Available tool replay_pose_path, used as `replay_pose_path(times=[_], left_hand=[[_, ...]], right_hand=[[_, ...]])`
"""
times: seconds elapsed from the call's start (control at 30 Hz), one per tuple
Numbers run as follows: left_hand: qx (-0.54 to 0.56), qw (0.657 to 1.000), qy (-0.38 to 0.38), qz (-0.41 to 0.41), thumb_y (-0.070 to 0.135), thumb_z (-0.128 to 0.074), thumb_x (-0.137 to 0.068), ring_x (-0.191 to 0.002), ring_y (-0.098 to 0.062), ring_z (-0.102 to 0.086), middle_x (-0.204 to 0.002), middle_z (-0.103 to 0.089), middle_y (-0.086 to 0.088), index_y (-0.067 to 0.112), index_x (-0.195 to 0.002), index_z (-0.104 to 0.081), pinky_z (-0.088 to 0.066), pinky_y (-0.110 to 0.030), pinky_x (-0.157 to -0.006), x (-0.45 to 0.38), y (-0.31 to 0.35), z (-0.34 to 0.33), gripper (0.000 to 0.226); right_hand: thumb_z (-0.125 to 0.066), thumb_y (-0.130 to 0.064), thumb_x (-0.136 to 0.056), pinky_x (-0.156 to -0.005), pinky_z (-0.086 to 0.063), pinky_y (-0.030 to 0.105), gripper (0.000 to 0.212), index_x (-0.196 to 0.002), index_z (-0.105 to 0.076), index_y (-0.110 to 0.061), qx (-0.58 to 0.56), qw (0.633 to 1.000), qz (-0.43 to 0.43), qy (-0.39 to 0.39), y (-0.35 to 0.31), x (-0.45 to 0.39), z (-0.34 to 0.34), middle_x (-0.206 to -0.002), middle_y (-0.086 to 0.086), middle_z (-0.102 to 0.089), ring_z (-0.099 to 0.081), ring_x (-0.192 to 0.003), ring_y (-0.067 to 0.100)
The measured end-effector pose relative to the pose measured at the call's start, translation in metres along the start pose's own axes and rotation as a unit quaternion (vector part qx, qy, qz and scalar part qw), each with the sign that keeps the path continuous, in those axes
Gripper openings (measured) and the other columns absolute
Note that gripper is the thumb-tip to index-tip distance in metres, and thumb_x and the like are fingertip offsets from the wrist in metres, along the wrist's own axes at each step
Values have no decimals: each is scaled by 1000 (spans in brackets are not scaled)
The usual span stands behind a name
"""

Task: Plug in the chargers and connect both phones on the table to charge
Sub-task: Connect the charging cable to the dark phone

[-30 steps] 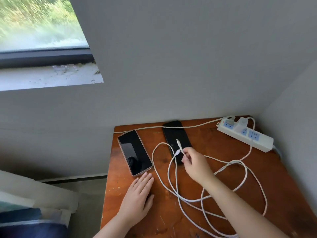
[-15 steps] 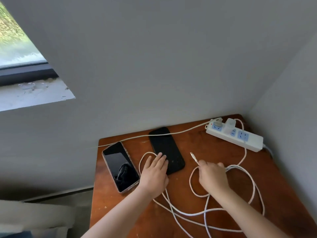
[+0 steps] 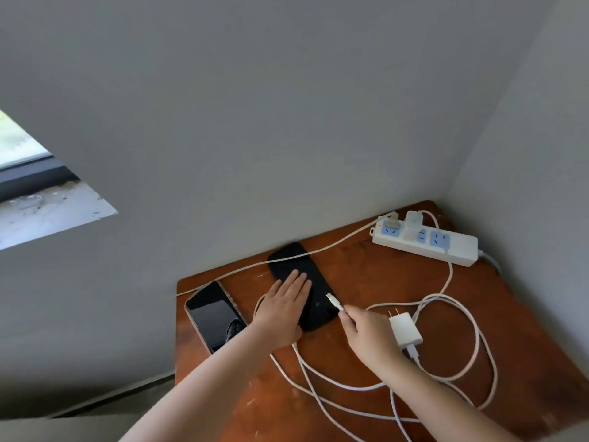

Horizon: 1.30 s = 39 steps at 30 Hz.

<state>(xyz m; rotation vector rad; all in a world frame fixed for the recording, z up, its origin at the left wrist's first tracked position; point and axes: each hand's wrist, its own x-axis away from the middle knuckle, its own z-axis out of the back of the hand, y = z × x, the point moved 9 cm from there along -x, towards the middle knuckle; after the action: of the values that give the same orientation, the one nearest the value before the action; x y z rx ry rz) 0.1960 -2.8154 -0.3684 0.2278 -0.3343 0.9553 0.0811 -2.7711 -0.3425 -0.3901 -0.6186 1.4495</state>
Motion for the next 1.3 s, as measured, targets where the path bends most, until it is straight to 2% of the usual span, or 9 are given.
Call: replay_pose_path(times=[0.13,0.23,0.33,0.47,0.53,0.7,0.77,0.87,1.3], left_hand=[[-147,975,-91,-139,28,-63,-79,-140,-21,12,-154,8,-7,14,-141,8,5,-39,-112,-26,19,4,95],[-211,943,-136,-220,29,-71,-72,-141,-22,3,-154,-1,-9,10,-141,1,3,-38,-113,-36,38,3,102],[-216,932,-140,-256,29,-75,-67,-139,-27,-11,-151,-15,-16,5,-140,-9,-2,-37,-113,-39,50,7,101],[-183,942,-114,-256,29,-74,-68,-136,-32,-19,-148,-23,-19,3,-139,-16,-6,-37,-113,-37,51,16,96],[-155,952,-100,-243,32,-72,-69,-136,-32,-18,-148,-22,-19,4,-139,-15,-5,-36,-113,-34,49,20,95],[-113,965,-74,-225,41,-68,-72,-137,-29,-15,-150,-19,-16,7,-140,-12,-3,-32,-112,-26,46,30,95],[-104,967,-77,-219,42,-67,-73,-138,-27,-13,-151,-18,-14,8,-141,-10,-4,-31,-112,-23,46,31,95],[-89,971,-83,-208,42,-66,-74,-139,-26,-12,-152,-16,-12,11,-141,-9,-6,-31,-113,-21,46,33,94],[-60,979,-65,-181,45,-65,-74,-138,-25,-14,-151,-19,-10,13,-141,-11,-13,-32,-112,-22,46,37,92]], right_hand=[[-34,-26,-98,-85,-44,27,34,-130,-41,-15,36,999,-6,27,8,7,2,-90,3,-73,-66,-81,16],[-36,-24,-97,-82,-42,26,24,-117,-50,-19,46,998,-1,37,13,9,3,-90,-1,-71,-64,-81,15],[-42,-21,-95,-78,-42,27,23,-104,-62,-16,48,998,14,38,14,9,3,-98,1,-66,-61,-87,18],[-44,-18,-93,-78,-43,28,24,-100,-67,-13,50,998,33,30,13,11,1,-96,5,-65,-60,-84,21],[-44,-17,-93,-82,-36,27,24,-100,-67,-15,59,997,26,39,14,14,3,-96,2,-65,-59,-86,20],[-56,-13,-87,-77,-22,27,16,-92,-71,-15,89,993,17,71,6,23,14,-86,3,-68,-62,-78,21],[-75,-6,-70,-69,-29,30,9,-76,-74,-13,95,991,11,95,6,25,22,-66,3,-69,-63,-59,20],[-88,-3,-48,-58,-32,28,21,-59,-73,-15,102,985,19,139,-2,29,32,-48,0,-64,-59,-41,15],[-93,-11,-41,-58,-31,27,27,-61,-75,-16,128,969,26,212,-6,36,48,-49,-3,-67,-62,-43,9]])
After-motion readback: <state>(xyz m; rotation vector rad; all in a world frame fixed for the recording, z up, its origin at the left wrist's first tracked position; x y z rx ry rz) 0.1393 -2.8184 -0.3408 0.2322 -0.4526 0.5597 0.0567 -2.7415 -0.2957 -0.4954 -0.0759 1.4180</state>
